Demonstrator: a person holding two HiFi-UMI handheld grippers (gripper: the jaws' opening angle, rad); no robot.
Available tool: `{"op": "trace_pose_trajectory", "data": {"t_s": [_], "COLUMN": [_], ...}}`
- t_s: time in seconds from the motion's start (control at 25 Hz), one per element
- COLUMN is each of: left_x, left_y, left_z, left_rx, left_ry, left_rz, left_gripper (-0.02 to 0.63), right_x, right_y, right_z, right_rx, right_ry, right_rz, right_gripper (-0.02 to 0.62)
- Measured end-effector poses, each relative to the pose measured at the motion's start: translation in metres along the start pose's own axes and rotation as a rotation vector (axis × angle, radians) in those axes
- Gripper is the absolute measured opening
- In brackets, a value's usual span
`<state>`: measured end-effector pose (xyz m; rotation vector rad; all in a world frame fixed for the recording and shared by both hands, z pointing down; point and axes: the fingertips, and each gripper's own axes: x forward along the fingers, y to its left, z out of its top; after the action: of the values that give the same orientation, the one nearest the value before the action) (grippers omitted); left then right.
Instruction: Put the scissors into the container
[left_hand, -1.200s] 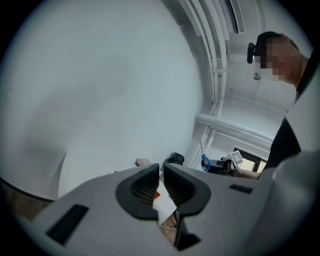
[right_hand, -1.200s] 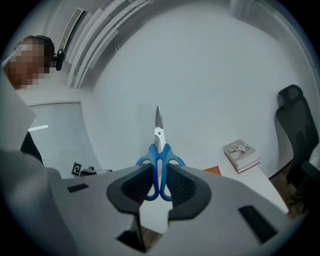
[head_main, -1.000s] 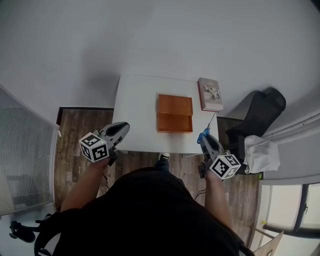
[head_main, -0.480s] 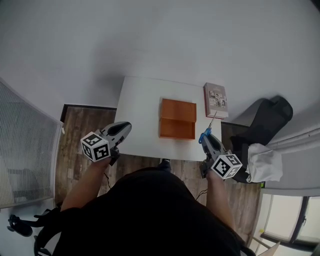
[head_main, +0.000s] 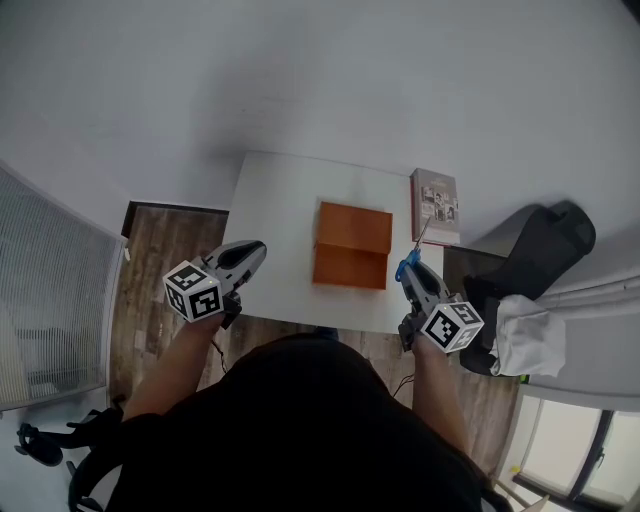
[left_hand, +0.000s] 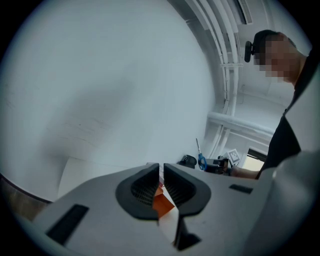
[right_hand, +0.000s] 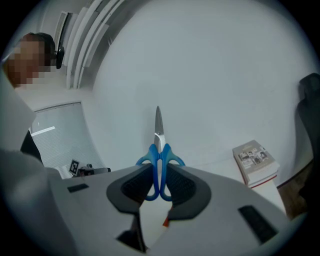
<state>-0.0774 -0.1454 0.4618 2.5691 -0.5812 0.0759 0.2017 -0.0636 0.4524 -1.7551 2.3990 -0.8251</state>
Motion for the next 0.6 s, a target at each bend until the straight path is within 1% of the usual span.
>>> {"op": "trace_pose_trajectory", "data": {"t_s": [0.32,0.6], "left_x": [0.026,0.042], "left_y": [0.016,0.027], "left_z": [0.004,-0.001], "left_rx": [-0.015,-0.037], "left_ry": [0.011,0.019], "left_rz": [0.025,0.039], "left_gripper": [0.034,0.034], "right_x": [0.025,0.043], "right_y": [-0.026,-0.046], "right_z": [0.007,0.010], "right_rx": [0.020,0.021], "right_ry": [0.024,0.049], "right_rz": [0.016,0.020], "right_gripper": [0.089,0.089]}}
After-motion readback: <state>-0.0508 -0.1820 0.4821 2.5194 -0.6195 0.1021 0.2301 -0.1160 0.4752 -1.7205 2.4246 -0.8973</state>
